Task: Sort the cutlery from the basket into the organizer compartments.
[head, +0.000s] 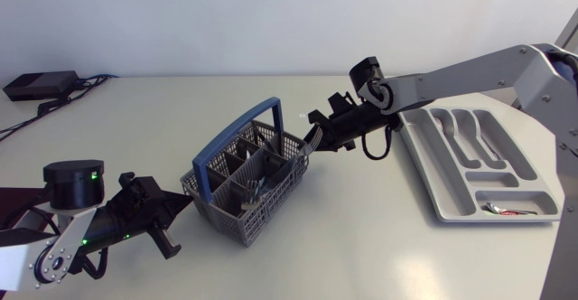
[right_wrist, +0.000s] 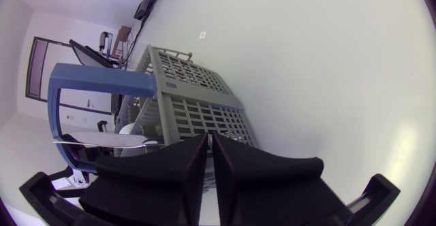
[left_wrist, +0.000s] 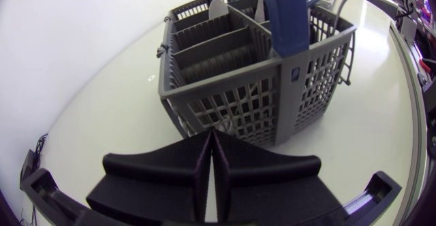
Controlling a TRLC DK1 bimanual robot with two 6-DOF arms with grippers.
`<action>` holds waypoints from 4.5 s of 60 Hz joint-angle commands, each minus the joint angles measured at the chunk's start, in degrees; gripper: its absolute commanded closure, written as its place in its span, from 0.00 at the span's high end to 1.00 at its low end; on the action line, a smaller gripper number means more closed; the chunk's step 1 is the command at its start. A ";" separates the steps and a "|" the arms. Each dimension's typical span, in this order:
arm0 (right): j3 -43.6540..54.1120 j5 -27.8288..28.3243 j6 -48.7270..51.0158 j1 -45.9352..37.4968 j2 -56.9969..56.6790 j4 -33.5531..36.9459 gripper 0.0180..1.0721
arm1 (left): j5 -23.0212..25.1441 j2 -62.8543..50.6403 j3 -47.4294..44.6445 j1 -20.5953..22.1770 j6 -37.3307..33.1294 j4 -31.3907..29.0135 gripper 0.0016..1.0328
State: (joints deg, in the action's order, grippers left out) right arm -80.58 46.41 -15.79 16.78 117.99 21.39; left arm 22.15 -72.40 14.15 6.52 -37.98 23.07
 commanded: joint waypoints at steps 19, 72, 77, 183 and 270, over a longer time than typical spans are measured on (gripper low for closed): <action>14.31 2.98 5.16 -0.43 -11.03 0.85 0.12 | 2.19 -6.70 7.03 -0.90 2.29 4.00 0.03; 24.68 3.16 11.84 -2.89 -21.31 4.72 0.12 | 2.55 -23.31 23.73 5.34 7.04 4.09 0.03; 25.29 2.98 12.19 -3.15 -21.31 4.72 0.12 | 2.55 -23.58 23.99 5.25 7.04 4.09 0.03; 37.16 -24.00 25.37 1.77 -51.20 5.51 0.95 | 14.15 22.39 21.44 3.50 -0.61 -42.49 0.28; 22.48 -34.11 27.92 20.75 -49.09 18.25 0.95 | 17.40 4.20 37.35 7.36 -19.77 -60.07 0.54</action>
State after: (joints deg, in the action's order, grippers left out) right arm -55.99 13.10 11.20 36.47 66.98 39.24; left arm 37.91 -66.22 49.17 14.41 -54.83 -35.66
